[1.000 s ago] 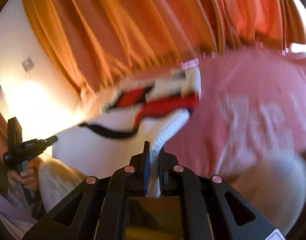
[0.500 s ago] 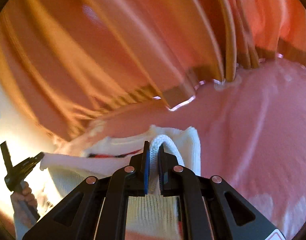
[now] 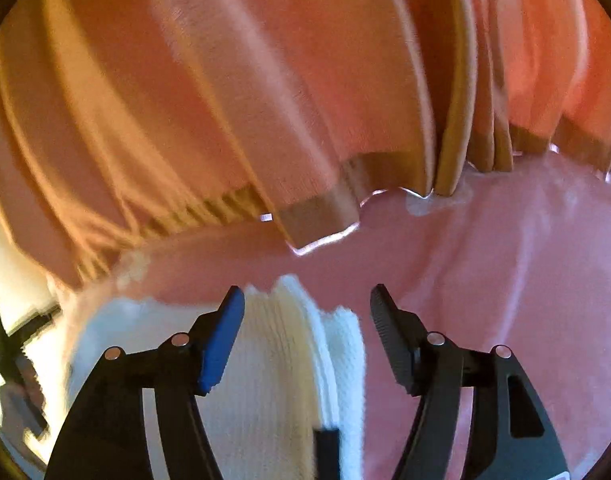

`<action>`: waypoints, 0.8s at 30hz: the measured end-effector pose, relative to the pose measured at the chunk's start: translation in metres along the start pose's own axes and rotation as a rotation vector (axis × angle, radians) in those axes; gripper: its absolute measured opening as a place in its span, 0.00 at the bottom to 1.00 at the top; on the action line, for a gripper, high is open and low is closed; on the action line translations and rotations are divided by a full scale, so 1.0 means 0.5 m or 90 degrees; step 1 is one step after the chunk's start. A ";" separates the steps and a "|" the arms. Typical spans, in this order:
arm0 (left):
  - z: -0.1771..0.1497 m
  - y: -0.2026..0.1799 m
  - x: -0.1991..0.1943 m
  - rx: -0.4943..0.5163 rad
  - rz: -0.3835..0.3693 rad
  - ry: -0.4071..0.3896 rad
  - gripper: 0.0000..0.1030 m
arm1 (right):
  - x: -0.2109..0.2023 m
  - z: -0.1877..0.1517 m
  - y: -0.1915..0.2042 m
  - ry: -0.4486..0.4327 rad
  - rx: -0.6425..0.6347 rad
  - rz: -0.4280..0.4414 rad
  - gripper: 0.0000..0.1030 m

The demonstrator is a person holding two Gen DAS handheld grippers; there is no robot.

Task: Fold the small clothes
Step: 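Carry the held hem over the sweater toward the collar with both grippers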

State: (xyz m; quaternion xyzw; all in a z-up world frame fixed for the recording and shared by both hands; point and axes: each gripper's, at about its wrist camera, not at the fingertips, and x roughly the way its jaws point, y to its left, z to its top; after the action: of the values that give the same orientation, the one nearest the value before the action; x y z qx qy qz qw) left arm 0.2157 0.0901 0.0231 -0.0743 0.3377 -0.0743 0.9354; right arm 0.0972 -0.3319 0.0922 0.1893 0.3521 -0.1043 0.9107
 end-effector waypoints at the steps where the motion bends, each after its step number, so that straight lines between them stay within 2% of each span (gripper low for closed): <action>1: -0.001 0.000 0.001 0.003 -0.010 0.006 0.61 | 0.004 -0.009 0.006 0.014 -0.018 -0.003 0.63; 6: -0.037 0.005 0.050 0.008 -0.011 0.080 0.64 | 0.040 -0.073 0.008 0.108 -0.071 -0.034 0.63; 9: -0.055 -0.003 0.070 0.003 -0.036 0.115 0.65 | 0.048 -0.083 -0.005 0.126 -0.061 -0.030 0.63; 15: -0.070 -0.047 0.101 0.016 -0.051 0.129 0.65 | 0.077 -0.067 -0.036 0.135 0.005 0.003 0.63; 16: -0.071 -0.056 0.109 0.022 -0.047 0.133 0.63 | 0.087 -0.068 -0.038 0.140 0.010 0.008 0.63; 17: -0.073 -0.067 0.120 0.032 -0.043 0.143 0.50 | 0.099 -0.070 -0.037 0.146 0.012 0.012 0.63; 18: -0.074 -0.071 0.126 0.034 -0.043 0.153 0.41 | 0.115 -0.075 -0.035 0.158 0.012 0.018 0.61; 19: -0.075 -0.071 0.131 0.031 -0.041 0.165 0.26 | 0.129 -0.082 -0.031 0.169 0.006 0.022 0.49; 20: -0.074 -0.068 0.138 0.018 -0.038 0.173 0.08 | 0.138 -0.087 -0.024 0.176 -0.004 0.017 0.20; 21: -0.071 -0.063 0.138 0.004 -0.037 0.171 0.06 | 0.140 -0.086 -0.020 0.175 -0.008 0.015 0.08; 24: -0.043 -0.035 0.114 -0.048 -0.045 0.140 0.06 | 0.086 -0.048 -0.011 0.108 0.019 0.062 0.07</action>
State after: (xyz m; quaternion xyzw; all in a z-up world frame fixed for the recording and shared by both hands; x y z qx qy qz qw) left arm 0.2434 0.0604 -0.0254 -0.1127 0.4381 -0.1021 0.8859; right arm 0.1121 -0.3294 0.0452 0.2282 0.4171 -0.0489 0.8784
